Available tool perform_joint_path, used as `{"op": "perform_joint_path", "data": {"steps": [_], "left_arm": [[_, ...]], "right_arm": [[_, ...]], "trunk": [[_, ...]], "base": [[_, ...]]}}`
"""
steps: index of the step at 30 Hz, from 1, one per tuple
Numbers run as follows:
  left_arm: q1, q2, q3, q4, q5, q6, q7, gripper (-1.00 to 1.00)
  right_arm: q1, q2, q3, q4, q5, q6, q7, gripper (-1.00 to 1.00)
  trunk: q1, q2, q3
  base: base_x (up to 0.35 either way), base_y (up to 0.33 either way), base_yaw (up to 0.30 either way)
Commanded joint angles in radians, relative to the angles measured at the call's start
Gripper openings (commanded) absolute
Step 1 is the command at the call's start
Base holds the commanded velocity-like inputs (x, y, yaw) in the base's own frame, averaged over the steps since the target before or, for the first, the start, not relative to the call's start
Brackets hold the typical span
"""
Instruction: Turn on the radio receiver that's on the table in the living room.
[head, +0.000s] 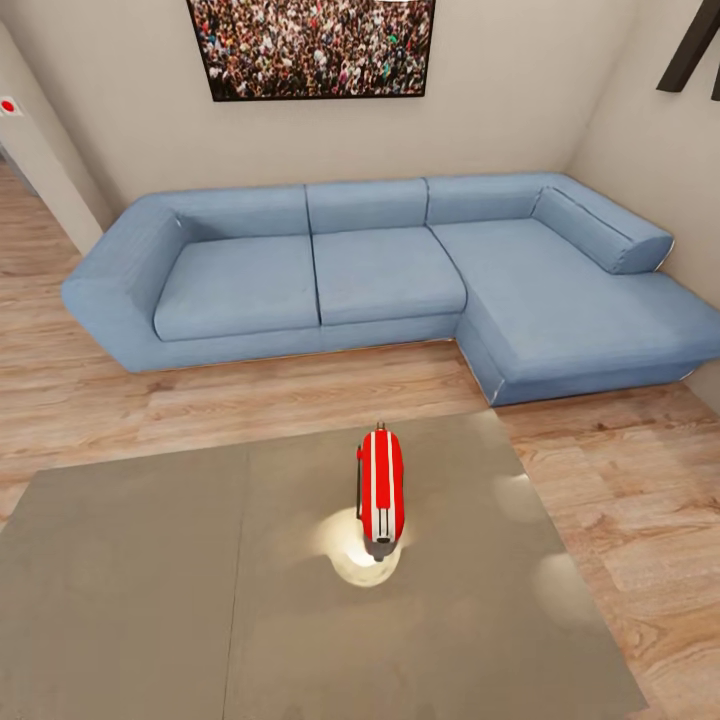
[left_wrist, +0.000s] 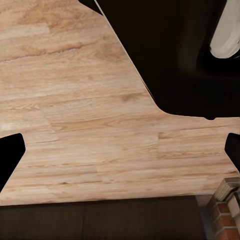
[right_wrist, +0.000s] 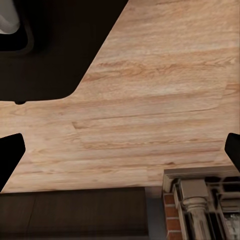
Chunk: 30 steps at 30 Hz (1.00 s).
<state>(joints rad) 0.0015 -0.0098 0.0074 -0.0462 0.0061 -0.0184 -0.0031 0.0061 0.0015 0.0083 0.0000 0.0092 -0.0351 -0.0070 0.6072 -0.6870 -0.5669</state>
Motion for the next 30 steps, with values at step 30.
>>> {"op": "perform_joint_path", "data": {"steps": [30], "left_arm": [[0.000,-0.003,-0.002,-0.218,0.001,0.030,-0.004,1.00]], "right_arm": [[-0.002,-0.006,-0.001,-0.063,0.001,0.005,0.003,1.00]], "trunk": [[0.000,0.000,0.000]], "base": [[0.000,0.000,0.000]]}}
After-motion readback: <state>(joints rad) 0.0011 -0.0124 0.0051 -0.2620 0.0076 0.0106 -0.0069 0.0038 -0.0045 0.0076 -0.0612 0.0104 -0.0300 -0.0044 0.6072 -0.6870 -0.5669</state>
